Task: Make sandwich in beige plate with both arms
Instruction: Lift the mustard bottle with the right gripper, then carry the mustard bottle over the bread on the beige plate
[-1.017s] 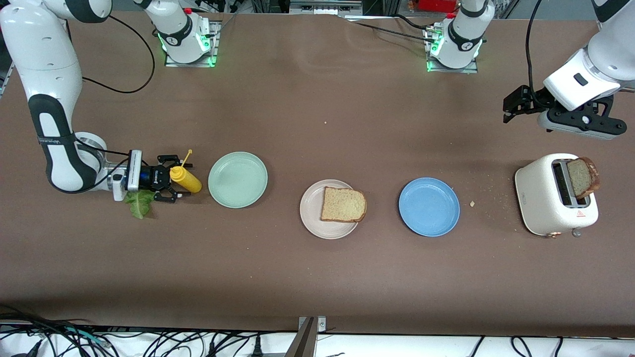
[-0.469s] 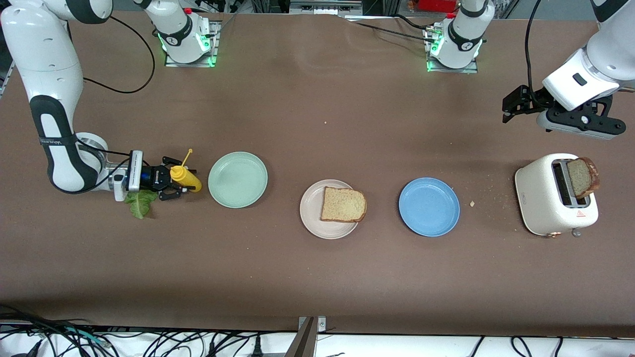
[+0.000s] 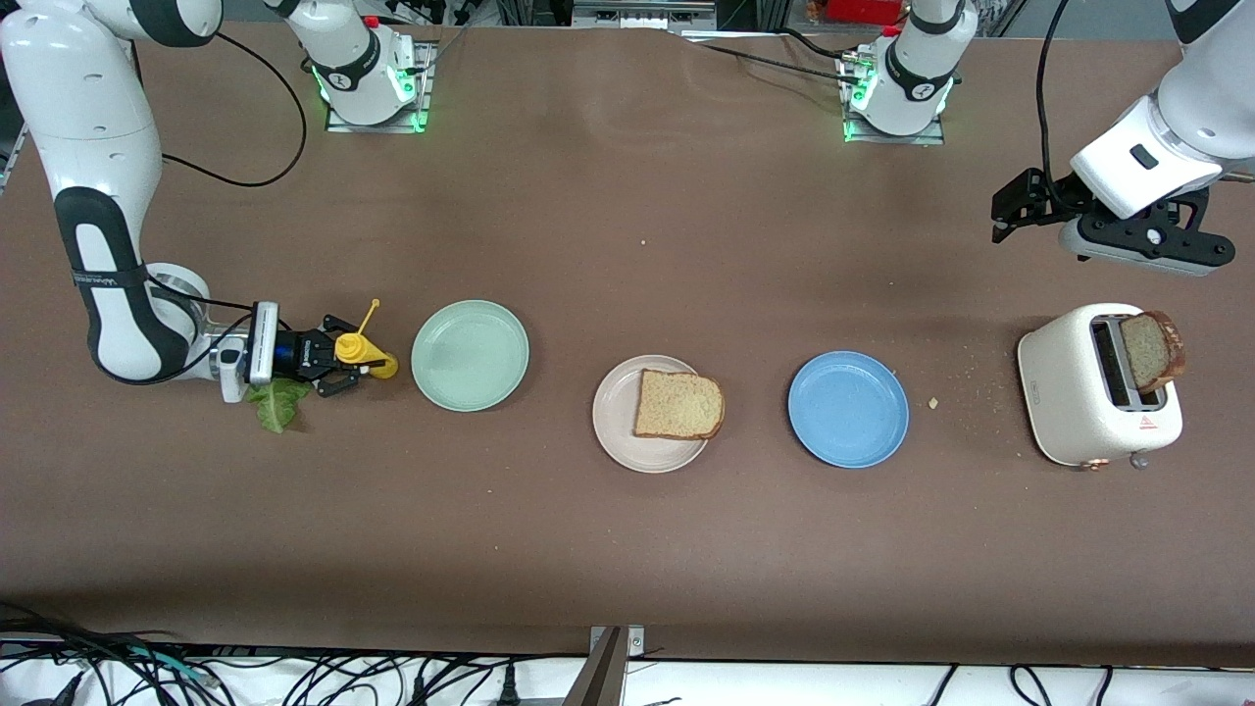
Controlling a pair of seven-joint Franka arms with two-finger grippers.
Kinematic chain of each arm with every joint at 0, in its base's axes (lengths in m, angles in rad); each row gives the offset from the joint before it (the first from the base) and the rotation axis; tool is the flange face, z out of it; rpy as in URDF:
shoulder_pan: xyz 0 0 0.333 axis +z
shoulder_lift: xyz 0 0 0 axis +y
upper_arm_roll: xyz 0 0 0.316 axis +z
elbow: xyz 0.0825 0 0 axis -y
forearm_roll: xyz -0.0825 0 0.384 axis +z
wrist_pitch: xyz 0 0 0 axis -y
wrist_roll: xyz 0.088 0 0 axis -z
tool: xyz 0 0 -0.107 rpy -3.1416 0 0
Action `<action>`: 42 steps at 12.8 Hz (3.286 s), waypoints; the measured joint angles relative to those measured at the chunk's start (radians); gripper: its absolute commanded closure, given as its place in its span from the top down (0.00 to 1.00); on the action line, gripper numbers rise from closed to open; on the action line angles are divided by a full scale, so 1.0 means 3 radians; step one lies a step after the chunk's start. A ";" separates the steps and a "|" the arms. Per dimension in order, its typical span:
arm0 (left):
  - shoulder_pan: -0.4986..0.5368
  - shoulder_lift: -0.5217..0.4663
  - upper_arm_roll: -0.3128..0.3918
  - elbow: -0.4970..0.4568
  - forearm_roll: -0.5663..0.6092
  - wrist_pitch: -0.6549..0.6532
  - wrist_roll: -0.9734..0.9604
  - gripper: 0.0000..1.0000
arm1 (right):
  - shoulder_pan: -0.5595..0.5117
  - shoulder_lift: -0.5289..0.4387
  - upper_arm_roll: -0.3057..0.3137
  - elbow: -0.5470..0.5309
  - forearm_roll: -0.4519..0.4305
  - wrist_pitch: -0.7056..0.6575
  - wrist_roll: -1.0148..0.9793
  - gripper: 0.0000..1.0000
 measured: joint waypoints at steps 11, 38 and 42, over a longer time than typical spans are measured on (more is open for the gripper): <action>0.0000 0.0000 0.0000 0.0000 0.0000 -0.0001 0.0000 1.00 | 0.0356 -0.0817 0.0000 0.0280 -0.0823 0.0406 0.2258 0.02; 0.0012 0.0000 0.0010 -0.0001 0.0000 -0.0001 -0.0012 1.00 | 0.2586 -0.0623 0.0580 0.0929 -0.5454 0.0981 0.6405 0.03; 0.0012 0.0000 0.0010 -0.0001 0.0000 -0.0001 -0.0012 1.00 | 0.2753 -0.0301 0.0528 0.1096 -0.5831 0.0968 0.6471 0.03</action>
